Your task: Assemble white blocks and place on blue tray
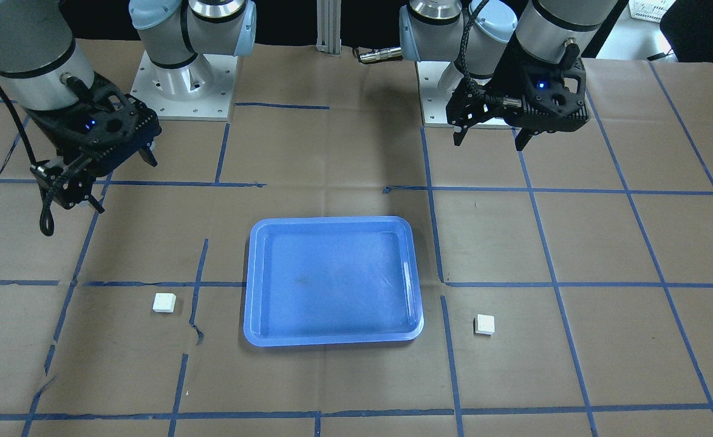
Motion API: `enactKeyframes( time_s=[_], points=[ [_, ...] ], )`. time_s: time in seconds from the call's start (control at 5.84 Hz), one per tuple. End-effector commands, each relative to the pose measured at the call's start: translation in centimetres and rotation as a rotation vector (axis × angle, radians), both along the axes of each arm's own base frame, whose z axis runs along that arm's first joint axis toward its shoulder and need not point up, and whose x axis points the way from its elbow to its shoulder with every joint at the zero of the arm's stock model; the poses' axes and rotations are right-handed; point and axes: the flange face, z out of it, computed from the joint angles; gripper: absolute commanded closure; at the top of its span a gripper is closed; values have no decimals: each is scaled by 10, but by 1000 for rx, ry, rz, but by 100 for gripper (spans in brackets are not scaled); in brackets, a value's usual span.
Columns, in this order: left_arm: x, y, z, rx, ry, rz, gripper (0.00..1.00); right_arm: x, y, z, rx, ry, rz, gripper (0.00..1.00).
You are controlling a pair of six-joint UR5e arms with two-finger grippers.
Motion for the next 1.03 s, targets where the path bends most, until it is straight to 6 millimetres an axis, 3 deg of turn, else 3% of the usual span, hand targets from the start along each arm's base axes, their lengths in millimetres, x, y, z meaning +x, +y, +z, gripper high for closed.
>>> enactKeyframes(
  time_s=[0.0,0.17,0.34,0.51,0.68,0.86],
  points=[
    [1,-32,-47,57,31,-270,1,-41,-26,-25,-11,-10,254,0],
    [1,-52,-60,-20,45,-592,1,-47,-41,-43,-13,-36,276,0],
    [6,-73,-74,-22,31,-750,1,-48,-60,-62,-84,-43,338,0],
    [14,-101,-101,-98,5,-951,1,-51,-74,-93,-60,-55,369,0],
    [51,-126,-139,-85,27,-1085,1,-59,-83,-110,-69,-112,353,0],
    [66,-140,-174,-99,31,-1256,1,-74,-87,-139,-59,-211,322,0]
  ],
)
